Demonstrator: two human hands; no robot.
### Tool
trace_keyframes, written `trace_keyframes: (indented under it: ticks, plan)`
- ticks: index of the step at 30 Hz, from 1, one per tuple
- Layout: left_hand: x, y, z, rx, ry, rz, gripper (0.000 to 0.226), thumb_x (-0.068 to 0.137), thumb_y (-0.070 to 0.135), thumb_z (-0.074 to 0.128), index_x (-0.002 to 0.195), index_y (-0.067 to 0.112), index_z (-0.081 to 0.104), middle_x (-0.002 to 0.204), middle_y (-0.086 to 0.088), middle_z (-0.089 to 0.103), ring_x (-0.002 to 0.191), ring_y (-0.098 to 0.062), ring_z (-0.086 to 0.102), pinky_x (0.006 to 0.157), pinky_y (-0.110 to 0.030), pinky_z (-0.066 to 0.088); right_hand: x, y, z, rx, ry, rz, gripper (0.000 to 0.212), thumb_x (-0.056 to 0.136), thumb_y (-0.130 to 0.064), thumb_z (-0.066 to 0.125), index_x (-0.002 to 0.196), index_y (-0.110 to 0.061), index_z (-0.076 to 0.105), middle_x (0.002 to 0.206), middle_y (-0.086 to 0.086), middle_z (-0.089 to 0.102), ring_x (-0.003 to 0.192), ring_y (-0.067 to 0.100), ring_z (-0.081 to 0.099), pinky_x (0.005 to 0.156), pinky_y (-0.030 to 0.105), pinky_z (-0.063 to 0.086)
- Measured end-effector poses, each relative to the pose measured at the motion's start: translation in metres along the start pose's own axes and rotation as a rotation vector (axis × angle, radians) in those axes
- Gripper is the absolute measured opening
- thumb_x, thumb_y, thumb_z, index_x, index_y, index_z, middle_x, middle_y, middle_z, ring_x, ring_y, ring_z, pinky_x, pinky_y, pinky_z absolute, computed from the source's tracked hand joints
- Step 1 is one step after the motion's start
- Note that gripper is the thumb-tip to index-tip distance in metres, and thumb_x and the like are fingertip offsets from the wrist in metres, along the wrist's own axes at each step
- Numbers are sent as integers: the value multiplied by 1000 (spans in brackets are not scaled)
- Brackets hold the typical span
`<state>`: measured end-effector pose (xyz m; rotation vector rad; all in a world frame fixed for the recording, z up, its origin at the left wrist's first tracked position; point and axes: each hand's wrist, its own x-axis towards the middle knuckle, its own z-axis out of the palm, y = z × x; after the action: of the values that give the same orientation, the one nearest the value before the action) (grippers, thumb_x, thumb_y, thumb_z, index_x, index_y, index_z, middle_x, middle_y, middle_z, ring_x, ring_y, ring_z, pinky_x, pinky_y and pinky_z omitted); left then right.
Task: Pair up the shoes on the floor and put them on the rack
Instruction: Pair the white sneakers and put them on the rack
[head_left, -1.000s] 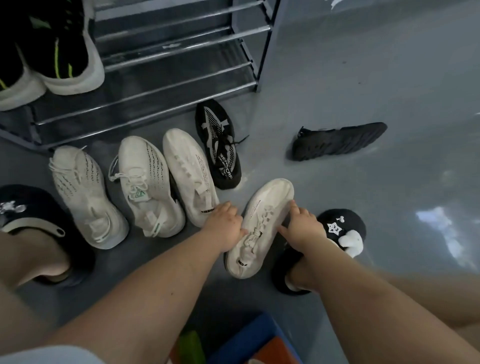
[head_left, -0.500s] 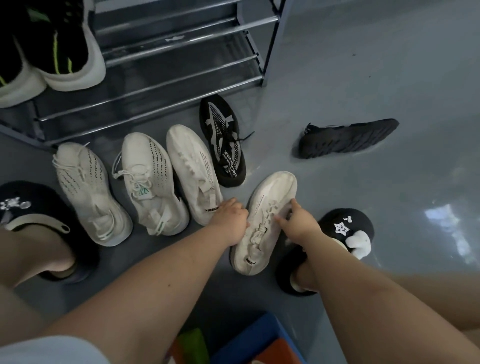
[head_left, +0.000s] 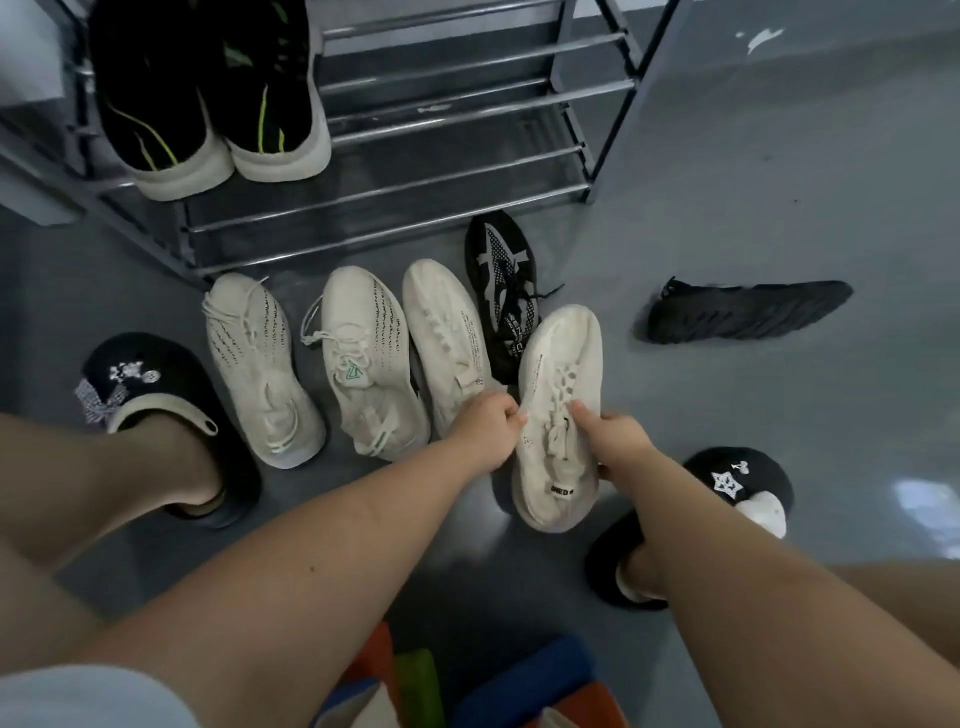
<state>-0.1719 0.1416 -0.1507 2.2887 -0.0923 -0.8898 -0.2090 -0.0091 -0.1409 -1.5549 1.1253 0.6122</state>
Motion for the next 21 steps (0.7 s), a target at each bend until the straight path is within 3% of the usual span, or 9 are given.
trace_keyframes:
  ticks: [3,6,8,11,15,17,19,21]
  plan:
    - [-3,-6,-11,-180,7,-68,23,95,25,50,75,13,52,90,-10,55,94,-27,58,88,-34,48,-4,-9,6,54,-9,-73,42,94,-35,56,120,-2,60,101,9,64,84,25,61,59,29,48]
    - [-10,-11,-26,-328,21,-134,19,94,31,51,87,14,52,93,-6,58,90,-24,58,79,-36,54,-10,-20,22,45,-25,-130,37,94,-36,55,114,-6,62,100,8,65,90,27,63,76,39,54]
    - [-13,-19,-35,-475,22,-198,34,91,37,55,111,9,53,111,-8,62,101,-25,60,88,-43,53,-13,-26,38,54,-52,-150,29,94,-37,56,101,-10,64,101,10,68,93,30,65,88,47,54]
    - [-21,-29,-49,-662,-10,-255,37,93,38,52,119,12,53,120,-6,62,110,-25,60,98,-42,48,-16,-38,62,60,-80,-200,23,93,-35,57,89,-13,62,104,12,69,94,29,66,89,45,54]
    - [-26,-46,-69,-590,84,-252,43,97,39,43,129,11,52,133,-10,57,121,-27,53,107,-43,40,-16,-54,93,-19,-109,-256,29,93,-40,57,98,-12,63,106,10,68,101,29,64,95,44,51]
    - [-26,-57,-79,-594,164,-251,43,99,33,42,133,9,50,137,-11,53,127,-26,48,110,-34,34,-16,-61,108,-61,-131,-265,42,92,-46,54,112,-10,63,109,7,67,106,28,62,98,42,48]
    - [-25,-69,-89,-573,212,-277,43,100,32,40,134,7,49,137,-12,53,127,-26,48,103,-26,34,-14,-63,121,-99,-159,-275,47,94,-48,50,121,-11,60,110,6,64,104,24,59,99,37,46]
    - [-24,-81,-96,-566,249,-314,46,100,35,39,134,7,49,136,-13,54,126,-28,49,102,-29,37,-13,-62,130,-147,-177,-279,49,95,-49,46,122,-10,58,102,4,60,97,22,56,97,36,46]
